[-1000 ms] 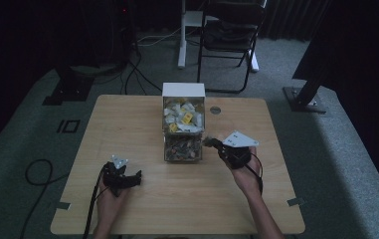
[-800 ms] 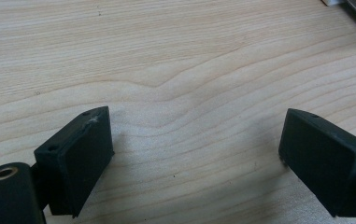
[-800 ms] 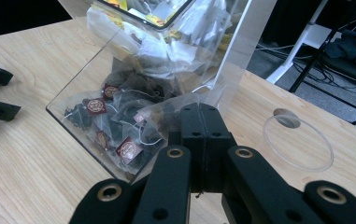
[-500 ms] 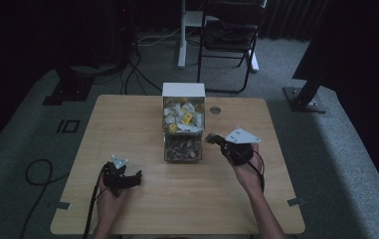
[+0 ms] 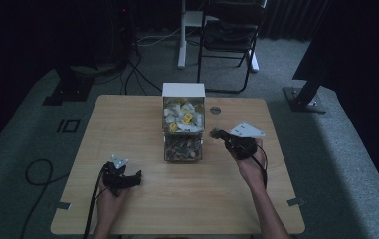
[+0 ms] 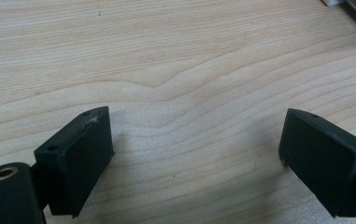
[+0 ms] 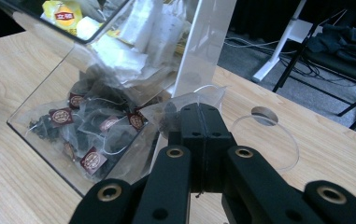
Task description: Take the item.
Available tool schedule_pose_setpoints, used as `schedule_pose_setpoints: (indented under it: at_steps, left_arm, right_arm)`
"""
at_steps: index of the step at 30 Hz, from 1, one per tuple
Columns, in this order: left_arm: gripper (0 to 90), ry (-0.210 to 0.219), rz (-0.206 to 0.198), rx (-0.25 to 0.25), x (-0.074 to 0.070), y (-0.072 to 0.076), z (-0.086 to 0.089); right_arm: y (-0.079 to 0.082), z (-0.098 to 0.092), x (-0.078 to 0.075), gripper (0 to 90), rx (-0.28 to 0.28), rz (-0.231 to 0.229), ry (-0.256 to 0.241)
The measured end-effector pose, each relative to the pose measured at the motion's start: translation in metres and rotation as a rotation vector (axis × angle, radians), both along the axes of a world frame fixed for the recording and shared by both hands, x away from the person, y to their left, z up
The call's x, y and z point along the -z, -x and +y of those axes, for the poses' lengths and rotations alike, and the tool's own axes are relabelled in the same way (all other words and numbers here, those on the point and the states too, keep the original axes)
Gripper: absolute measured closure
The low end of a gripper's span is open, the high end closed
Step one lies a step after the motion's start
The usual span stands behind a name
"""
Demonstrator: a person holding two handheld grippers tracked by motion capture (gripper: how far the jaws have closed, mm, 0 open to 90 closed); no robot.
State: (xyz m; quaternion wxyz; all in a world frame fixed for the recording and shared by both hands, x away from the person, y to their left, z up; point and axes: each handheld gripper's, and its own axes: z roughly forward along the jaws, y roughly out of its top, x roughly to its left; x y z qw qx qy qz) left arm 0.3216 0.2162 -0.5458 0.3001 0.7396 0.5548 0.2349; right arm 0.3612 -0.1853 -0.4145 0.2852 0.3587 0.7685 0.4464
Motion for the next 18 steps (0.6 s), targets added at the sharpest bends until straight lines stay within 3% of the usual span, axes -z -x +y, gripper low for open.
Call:
schedule_pose_setpoints:
  at_steps: [15, 18]
  left_arm:
    - [10.7, 0.002, -0.001, -0.001, 0.0, 0.0, 0.0]
    - [10.7, 0.002, -0.001, -0.001, 0.0, 0.0, 0.0]
  right_arm:
    - [-0.014, -0.01, -0.005, 90.0, 0.039, -0.006, -0.002]
    - [-0.019, -0.013, -0.005, 90.0, 0.04, 0.01, -0.024]
